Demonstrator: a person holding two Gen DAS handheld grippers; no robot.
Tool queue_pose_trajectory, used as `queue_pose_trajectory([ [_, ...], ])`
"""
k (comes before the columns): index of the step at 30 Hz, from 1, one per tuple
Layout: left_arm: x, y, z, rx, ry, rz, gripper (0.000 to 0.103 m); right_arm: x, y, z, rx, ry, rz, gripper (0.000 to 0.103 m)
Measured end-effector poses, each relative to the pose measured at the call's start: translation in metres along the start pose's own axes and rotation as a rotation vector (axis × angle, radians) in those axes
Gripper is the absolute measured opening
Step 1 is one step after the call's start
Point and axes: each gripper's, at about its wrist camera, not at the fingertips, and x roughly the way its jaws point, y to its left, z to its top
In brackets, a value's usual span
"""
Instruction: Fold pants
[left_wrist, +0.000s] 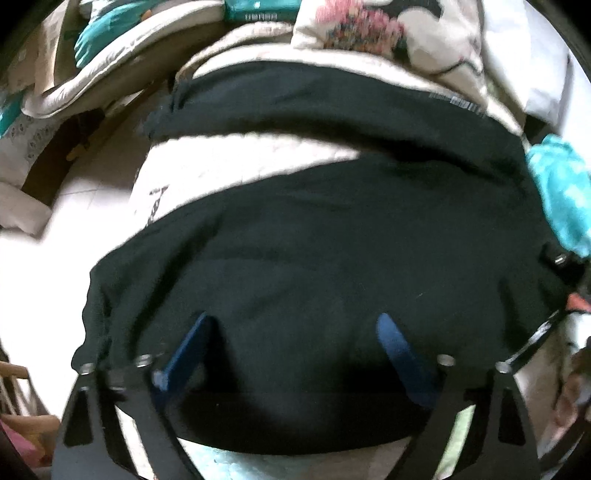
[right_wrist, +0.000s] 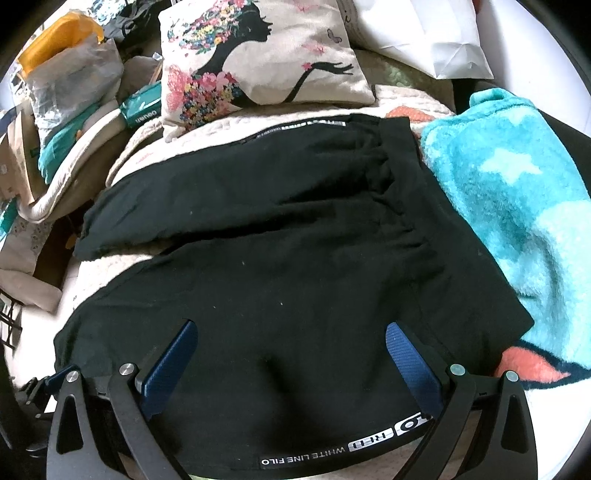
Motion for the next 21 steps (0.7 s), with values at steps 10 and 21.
queue_pose_trajectory([
  [10,-0.128,-0.011,0.012,0.031,-0.413,0.064,0.086,-0.058,0.007,0.014,-0.044,-0.216,0.007,0.103],
  [21,-0.216,-0.035,0.010,0.068,-0.614,0.121,0.086,-0.151,0.003,0.034,-0.077,-0.436,0.081,0.103],
])
